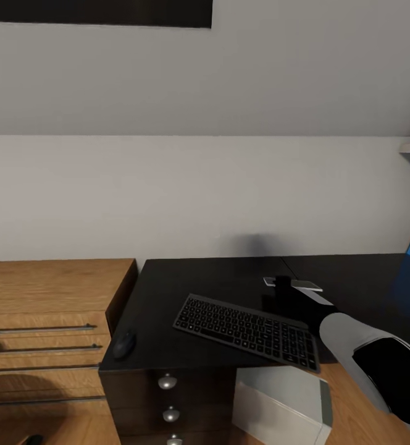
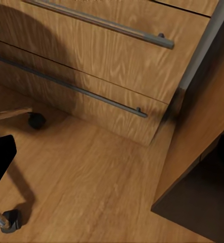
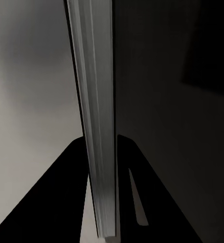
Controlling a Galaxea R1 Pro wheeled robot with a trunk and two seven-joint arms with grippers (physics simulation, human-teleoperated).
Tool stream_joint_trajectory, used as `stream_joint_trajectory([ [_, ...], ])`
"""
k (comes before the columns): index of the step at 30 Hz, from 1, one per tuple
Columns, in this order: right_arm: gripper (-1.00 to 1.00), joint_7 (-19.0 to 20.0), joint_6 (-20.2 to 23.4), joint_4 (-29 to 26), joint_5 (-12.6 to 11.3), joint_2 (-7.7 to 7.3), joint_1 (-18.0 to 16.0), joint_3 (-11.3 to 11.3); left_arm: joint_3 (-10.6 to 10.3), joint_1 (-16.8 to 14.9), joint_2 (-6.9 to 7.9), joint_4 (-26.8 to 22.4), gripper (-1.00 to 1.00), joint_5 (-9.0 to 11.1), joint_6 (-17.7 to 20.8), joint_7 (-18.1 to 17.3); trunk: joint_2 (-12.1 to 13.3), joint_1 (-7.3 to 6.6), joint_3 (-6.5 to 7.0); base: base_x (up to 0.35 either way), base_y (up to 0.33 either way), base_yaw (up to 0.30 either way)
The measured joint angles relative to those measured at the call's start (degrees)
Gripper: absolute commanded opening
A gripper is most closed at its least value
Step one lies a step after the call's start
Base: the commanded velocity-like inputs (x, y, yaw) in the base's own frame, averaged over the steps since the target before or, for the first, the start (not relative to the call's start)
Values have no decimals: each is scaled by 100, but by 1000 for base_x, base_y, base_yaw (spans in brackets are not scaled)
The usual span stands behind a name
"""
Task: In the bedroom, organize the workspace by keeping the computer under the desk, ensuring the monitor is on the desk, placing the keyboard on the desk next to the monitor, placing the mouse on the desk next to the keyboard, moving the folder from the swivel chair onto the desk next to the mouse, stacking the notebook on top of the folder with the pen on top of the notebook, and positioning the swivel chair next to the desk.
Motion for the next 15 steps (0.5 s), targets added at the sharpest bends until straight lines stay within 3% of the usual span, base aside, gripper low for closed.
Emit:
stream_joint_trajectory([
  [14,-100,-8,9,0,-16,2,0,0,0,0,0,0,100,1,1,0,0,1,0,11,0,0],
  [15,100,-8,9,0,-16,1,0,1,0,1,0,0,100,1,0,0,0,1,0,0,0,0],
])
